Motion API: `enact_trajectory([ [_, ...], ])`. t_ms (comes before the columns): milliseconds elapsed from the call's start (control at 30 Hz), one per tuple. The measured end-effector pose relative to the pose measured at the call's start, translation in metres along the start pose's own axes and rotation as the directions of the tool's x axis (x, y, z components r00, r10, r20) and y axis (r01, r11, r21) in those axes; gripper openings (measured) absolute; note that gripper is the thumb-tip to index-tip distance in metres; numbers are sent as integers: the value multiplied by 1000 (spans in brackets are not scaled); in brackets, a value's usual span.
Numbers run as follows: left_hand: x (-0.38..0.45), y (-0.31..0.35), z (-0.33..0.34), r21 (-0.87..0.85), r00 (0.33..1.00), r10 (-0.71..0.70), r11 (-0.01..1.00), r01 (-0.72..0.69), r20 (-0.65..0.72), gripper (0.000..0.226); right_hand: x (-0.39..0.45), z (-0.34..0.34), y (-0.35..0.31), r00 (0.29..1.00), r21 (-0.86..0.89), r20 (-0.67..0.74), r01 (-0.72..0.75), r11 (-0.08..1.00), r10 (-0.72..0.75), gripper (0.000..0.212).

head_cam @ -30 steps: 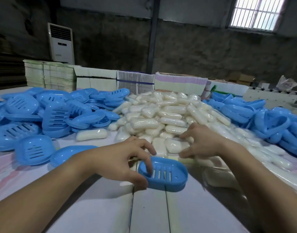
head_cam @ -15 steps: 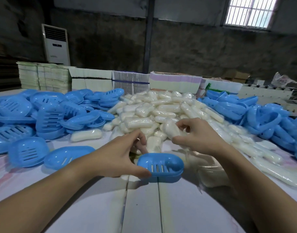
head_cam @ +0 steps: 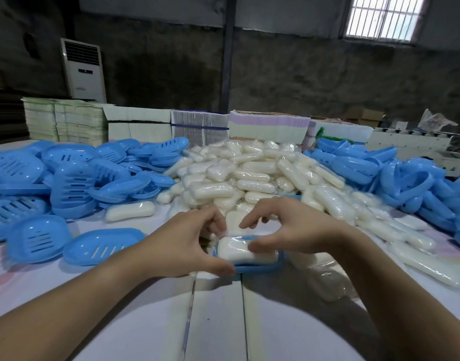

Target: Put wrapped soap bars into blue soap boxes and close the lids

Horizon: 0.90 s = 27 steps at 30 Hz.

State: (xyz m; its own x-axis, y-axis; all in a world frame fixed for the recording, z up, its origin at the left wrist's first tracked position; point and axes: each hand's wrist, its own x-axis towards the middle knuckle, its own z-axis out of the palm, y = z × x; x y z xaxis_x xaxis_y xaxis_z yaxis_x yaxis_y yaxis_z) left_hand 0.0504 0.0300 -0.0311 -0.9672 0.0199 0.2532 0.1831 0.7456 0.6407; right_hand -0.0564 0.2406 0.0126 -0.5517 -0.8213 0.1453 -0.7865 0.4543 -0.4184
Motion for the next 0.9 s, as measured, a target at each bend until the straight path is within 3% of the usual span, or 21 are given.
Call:
enact_trajectory([
  [100,-1,0,-2,31,1000,-9,999,8,23,53,-7,-12,8,997,-50,47,-67,997,69,22],
  [233,-1,0,-9,47,996,-13,999,9,92,44,-7,-11,13,979,-85,103,-166,982,174,42],
  [367,-2,-6,-16,-59,988,-17,998,26,152,31,-5,-11,16,982,-106,109,-142,984,153,33],
  [600,1,-5,-7,-75,998,-15,997,20,67,22,-4,-8,20,976,-30,146,-160,987,163,30],
  [833,4,-8,-3,43,997,-16,999,13,76,28,-10,-11,18,978,9,169,-128,992,124,40],
  [900,4,-9,-5,63,995,-9,998,3,96,29,-8,-11,21,990,72,81,-118,990,112,33],
])
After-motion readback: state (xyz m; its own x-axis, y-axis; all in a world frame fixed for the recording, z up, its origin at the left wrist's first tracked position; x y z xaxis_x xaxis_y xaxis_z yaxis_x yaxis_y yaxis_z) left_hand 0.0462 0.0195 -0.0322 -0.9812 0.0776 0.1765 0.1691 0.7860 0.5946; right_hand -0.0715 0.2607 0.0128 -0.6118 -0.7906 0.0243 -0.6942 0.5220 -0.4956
